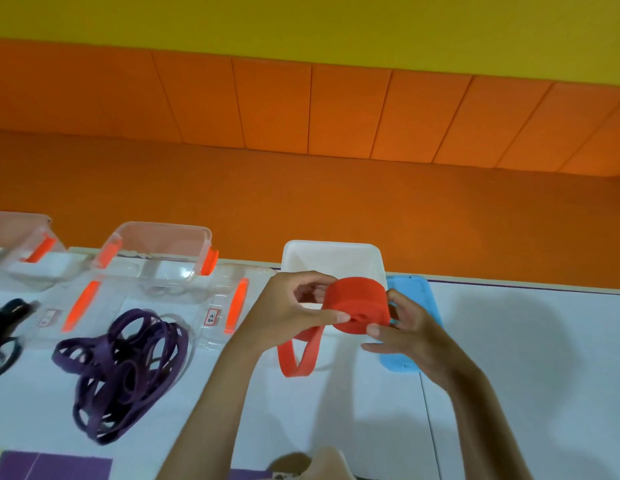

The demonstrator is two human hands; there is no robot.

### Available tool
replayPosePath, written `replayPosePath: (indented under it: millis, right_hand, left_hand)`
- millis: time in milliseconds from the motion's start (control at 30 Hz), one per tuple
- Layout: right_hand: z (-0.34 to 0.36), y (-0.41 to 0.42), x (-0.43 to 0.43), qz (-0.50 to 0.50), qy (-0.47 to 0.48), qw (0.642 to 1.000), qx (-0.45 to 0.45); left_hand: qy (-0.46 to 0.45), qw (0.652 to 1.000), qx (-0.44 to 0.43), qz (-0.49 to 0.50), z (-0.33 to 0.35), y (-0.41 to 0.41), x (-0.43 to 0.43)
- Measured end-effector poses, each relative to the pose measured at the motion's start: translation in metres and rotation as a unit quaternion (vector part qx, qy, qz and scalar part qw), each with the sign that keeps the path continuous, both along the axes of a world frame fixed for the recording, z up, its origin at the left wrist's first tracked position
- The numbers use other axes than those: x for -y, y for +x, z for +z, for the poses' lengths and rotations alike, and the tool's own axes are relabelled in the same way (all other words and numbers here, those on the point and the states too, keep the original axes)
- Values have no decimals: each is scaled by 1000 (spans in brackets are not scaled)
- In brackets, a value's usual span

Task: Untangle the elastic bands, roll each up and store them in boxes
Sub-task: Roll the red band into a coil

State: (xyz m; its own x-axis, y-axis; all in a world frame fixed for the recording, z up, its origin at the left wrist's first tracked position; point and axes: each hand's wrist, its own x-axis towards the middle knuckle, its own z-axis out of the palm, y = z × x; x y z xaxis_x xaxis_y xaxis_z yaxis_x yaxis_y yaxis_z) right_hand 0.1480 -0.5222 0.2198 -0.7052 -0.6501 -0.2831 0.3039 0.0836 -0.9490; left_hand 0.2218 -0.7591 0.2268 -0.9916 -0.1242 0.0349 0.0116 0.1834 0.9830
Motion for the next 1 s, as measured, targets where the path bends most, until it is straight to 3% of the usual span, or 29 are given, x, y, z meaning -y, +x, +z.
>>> replayPosePath:
  millis: [100, 233, 333, 533, 800, 1000]
  right_hand:
    - [11, -1, -2, -16, 17, 998, -64]
    - [17, 8, 5, -91, -73, 992, -45]
    - [13, 16, 12, -106, -101, 989, -29]
    - [23, 14, 4, -75, 2, 991, -111]
    - [11, 23, 12, -118, -145, 981, -48]
    - [6, 23, 12, -80, -38, 990, -111]
  left_hand:
    - [-29, 999, -35, -12, 5, 1, -10]
    - [49, 998, -49, -4, 16, 1, -10]
    - [48, 998, -34, -1, 20, 4, -1]
    - [35, 997, -67, 11, 20, 10, -3]
    - [68, 996, -40, -39, 15, 16, 11]
    - [87, 991, -68, -78, 18, 23, 17]
